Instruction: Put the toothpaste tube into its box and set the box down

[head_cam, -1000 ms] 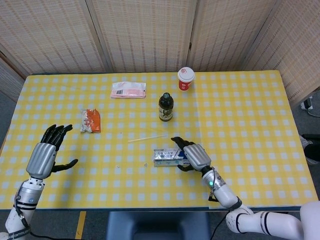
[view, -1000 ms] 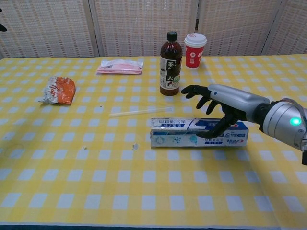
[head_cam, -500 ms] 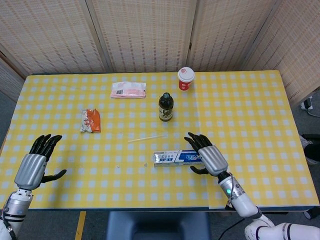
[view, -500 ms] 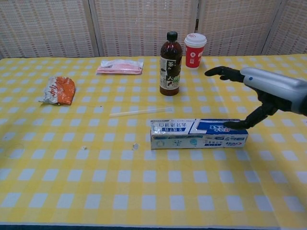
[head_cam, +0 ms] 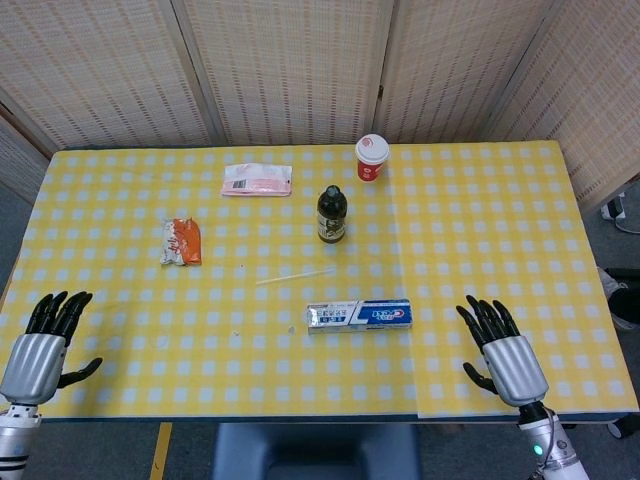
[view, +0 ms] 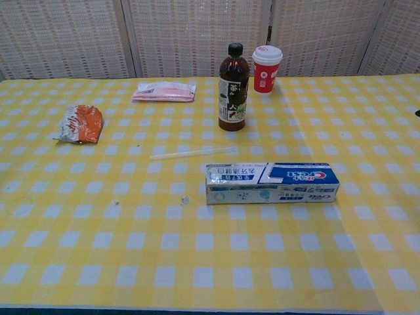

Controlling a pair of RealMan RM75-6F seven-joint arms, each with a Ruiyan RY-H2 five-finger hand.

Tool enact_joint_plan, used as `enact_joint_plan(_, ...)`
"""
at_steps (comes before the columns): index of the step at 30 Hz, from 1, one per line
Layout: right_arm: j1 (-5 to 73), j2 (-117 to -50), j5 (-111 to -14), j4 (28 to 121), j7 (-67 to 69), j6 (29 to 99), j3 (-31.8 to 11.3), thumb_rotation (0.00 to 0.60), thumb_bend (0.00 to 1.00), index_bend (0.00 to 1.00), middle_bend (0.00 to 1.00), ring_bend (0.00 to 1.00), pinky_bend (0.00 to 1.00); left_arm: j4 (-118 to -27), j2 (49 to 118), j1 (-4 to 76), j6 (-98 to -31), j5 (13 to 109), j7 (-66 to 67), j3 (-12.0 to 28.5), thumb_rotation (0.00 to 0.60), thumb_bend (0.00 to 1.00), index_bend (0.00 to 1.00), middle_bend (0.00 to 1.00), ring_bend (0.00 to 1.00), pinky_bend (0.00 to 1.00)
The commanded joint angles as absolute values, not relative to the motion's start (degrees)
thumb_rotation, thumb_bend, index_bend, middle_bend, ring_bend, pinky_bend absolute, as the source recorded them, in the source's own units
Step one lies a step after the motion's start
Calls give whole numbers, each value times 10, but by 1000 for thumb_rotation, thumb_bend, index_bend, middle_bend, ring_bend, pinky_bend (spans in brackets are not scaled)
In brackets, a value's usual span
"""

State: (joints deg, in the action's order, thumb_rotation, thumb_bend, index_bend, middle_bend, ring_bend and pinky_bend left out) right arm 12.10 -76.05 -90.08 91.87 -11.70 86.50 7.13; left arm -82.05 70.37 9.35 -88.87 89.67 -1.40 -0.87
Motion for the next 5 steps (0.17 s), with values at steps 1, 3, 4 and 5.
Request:
enact_joint_plan(1, 117, -754, -911, 919, -114, 863, 71, 600, 302, 0, 0, 0, 0, -826, 697, 87, -898, 914, -21, -14, 600, 197, 78, 124, 24, 0)
enact_joint_plan(3, 116, -751, -910, 922, -113, 855, 70, 600, 302, 0, 0, 0, 0, -826, 696, 86, -897, 917, -18, -15, 600, 197, 78, 124, 24, 0)
enact_joint_plan(4, 116, -749, -909, 925, -113, 851, 68, 600, 302, 0, 0, 0, 0, -828, 694, 85, -896, 917, -16, -16, 600, 197, 78, 124, 24, 0)
enact_joint_plan(5, 115, -747, -908, 927, -112, 849, 66, 600, 302, 0, 0, 0, 0, -830, 693, 84, -894, 916, -14, -16, 600, 197, 78, 124, 24, 0)
